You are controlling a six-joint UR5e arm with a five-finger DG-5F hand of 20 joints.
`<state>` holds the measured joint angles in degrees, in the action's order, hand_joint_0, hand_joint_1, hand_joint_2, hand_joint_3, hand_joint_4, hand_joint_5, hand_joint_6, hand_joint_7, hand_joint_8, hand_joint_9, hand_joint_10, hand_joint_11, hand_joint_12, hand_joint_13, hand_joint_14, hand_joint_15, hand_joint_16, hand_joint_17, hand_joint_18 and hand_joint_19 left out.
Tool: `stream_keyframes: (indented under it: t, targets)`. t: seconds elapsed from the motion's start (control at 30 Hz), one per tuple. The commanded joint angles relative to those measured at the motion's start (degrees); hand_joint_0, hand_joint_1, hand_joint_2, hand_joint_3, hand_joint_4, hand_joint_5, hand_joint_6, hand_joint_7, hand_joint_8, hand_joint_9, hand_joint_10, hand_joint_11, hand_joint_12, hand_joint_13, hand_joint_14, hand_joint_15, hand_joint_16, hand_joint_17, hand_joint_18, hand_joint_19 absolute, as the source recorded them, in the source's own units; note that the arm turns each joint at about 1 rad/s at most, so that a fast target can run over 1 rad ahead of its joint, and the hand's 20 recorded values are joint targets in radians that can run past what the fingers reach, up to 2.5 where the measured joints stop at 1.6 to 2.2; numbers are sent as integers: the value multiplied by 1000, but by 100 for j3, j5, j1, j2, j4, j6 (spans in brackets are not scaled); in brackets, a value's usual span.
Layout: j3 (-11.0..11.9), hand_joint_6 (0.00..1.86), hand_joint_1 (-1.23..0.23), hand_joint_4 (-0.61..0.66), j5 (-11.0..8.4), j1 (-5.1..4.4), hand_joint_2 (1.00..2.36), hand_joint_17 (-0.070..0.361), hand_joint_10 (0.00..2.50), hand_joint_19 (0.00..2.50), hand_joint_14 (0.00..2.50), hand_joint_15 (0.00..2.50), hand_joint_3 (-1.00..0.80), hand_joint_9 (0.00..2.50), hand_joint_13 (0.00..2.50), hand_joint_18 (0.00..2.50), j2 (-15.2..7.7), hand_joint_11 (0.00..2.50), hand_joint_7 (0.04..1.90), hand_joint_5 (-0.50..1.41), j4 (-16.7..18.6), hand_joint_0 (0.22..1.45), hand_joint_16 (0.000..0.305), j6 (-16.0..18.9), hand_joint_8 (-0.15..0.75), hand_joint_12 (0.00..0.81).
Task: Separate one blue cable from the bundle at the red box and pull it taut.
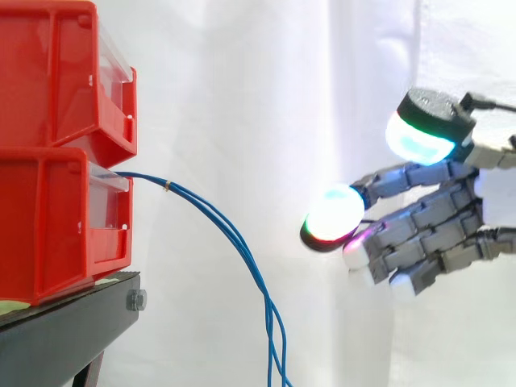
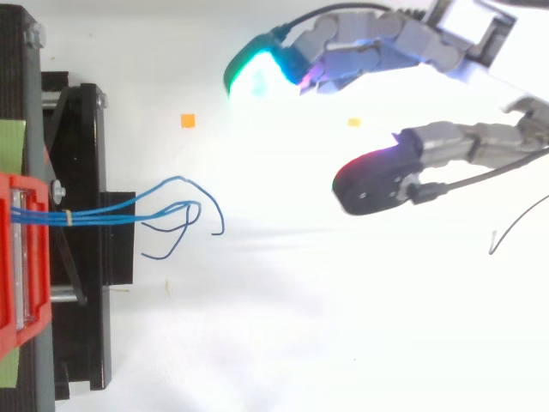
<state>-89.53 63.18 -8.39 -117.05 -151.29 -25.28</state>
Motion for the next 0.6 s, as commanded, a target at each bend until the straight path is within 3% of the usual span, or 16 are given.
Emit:
stream_keyframes:
  t: [0.0,0.17,0.33,0.47,0.57]
  targets:
    - [156,502,-538,241,265,21,1001,97,11,559,13,315,-484,561,543,446,-178,435,774,-209,12,537,43,155,289,352]
    - [217,502,-537,250,414,21,1001,97,11,570,11,319,-485,561,544,444,-195,435,775,-205,47,537,43,182,289,352]
    - [305,502,-537,266,361,48,1001,97,11,568,13,311,-486,568,544,443,-336,434,780,-198,206,537,43,182,290,352]
    - [393,502,-536,273,98,57,1002,97,11,568,11,313,-483,573,547,443,-353,436,783,-194,258,537,43,94,292,353]
    - [393,502,-535,274,10,65,1001,97,12,568,11,313,-484,575,546,442,-353,440,785,-192,320,538,43,-20,292,353]
